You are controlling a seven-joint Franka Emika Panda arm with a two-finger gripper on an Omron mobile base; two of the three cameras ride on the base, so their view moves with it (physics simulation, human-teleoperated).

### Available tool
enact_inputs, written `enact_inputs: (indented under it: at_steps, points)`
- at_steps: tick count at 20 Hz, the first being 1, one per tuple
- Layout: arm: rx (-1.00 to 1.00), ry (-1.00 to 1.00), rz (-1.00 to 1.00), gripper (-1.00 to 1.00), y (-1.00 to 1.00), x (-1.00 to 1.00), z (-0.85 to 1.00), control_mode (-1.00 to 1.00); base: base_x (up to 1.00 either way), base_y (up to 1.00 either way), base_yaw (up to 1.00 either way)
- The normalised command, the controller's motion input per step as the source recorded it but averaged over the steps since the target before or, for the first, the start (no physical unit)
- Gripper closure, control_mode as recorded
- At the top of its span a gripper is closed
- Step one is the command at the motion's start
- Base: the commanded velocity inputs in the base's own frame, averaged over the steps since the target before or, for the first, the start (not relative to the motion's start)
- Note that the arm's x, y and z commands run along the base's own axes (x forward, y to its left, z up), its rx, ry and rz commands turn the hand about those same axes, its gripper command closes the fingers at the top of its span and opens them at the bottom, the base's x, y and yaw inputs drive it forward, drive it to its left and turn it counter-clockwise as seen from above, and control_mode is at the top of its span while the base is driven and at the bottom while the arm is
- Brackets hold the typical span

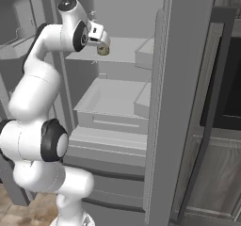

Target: Move the cheese and lemon wedge from the top shelf to the second highest shelf to make space. Then, place the pitcher from the counter on the cleared top shelf.

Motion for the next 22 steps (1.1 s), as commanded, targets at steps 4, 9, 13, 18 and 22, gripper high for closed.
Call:
enact_inputs:
  at_steps: [4, 9, 13, 18, 22]
  points:
    - [0.01, 0.0, 0.01, -1.0, 0.0, 0.46, -0.24, -1.0, 0.0, 0.0, 0.0]
    - [0.0, 0.0, 0.02, -1.0, 0.0, 0.45, -0.23, -1.0, 0.0, 0.0, 0.0]
    - [0.0, 0.0, 0.01, -1.0, 0.0, 0.42, -0.17, -1.0, 0.0, 0.0, 0.0]
    - [0.0, 0.0, 0.0, -1.0, 0.0, 0.38, -0.09, -1.0, 0.0, 0.0, 0.0]
    - [0.0, 0.0, 0.0, -1.0, 0.0, 0.39, -0.06, -1.0, 0.0, 0.0, 0.0]
